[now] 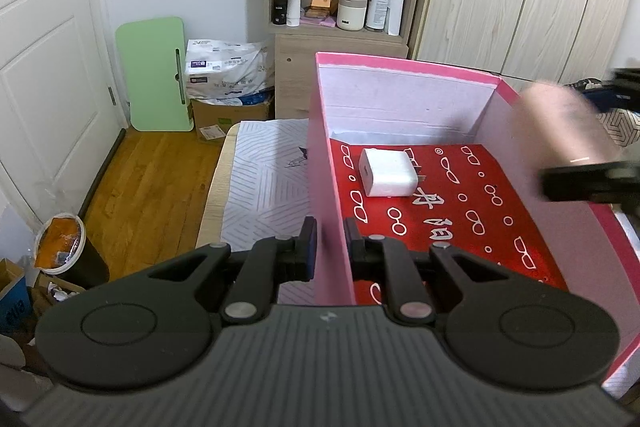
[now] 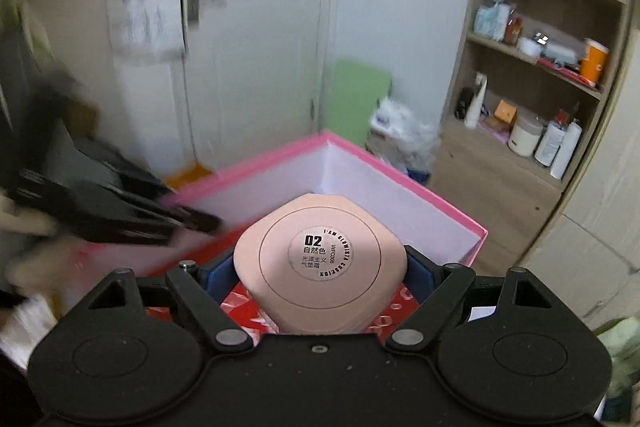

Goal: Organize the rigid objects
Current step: 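Lower the pink case into the box beside the charger and release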

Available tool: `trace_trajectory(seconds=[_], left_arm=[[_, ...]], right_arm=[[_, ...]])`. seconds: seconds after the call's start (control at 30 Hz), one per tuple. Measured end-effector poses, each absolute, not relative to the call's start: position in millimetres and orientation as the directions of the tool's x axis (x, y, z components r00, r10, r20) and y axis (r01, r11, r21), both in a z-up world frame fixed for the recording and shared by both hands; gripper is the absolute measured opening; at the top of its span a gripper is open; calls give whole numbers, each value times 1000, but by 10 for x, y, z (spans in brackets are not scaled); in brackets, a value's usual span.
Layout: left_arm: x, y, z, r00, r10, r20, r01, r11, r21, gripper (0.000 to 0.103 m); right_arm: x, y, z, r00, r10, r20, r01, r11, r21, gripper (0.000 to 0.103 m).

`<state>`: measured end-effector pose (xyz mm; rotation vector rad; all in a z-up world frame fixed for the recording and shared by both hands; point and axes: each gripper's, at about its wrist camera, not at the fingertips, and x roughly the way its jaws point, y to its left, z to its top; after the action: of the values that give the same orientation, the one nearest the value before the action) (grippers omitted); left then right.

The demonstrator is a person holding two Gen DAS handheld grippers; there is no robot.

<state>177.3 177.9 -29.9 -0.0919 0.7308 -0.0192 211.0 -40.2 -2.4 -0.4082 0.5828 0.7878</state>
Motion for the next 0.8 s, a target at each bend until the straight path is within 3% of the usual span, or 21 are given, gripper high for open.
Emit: trace_trajectory(seconds=[0.17, 0.47, 0.8], left_arm=[[1767, 1764, -300, 747, -53, -663, -13, 995, -94, 13], [1759, 1787, -317, 753, -68, -655, -9, 993, -115, 13], [1757, 1774, -317, 755, -64, -652, -10, 994, -110, 13]], right_arm=[[2539, -62, -305, 529, 391, -754, -774, 587, -238, 87], [2886, 262, -547, 463, 202, -863, -808, 497, -318, 87], [3049, 373, -566, 409, 210, -888, -821, 510, -257, 87]])
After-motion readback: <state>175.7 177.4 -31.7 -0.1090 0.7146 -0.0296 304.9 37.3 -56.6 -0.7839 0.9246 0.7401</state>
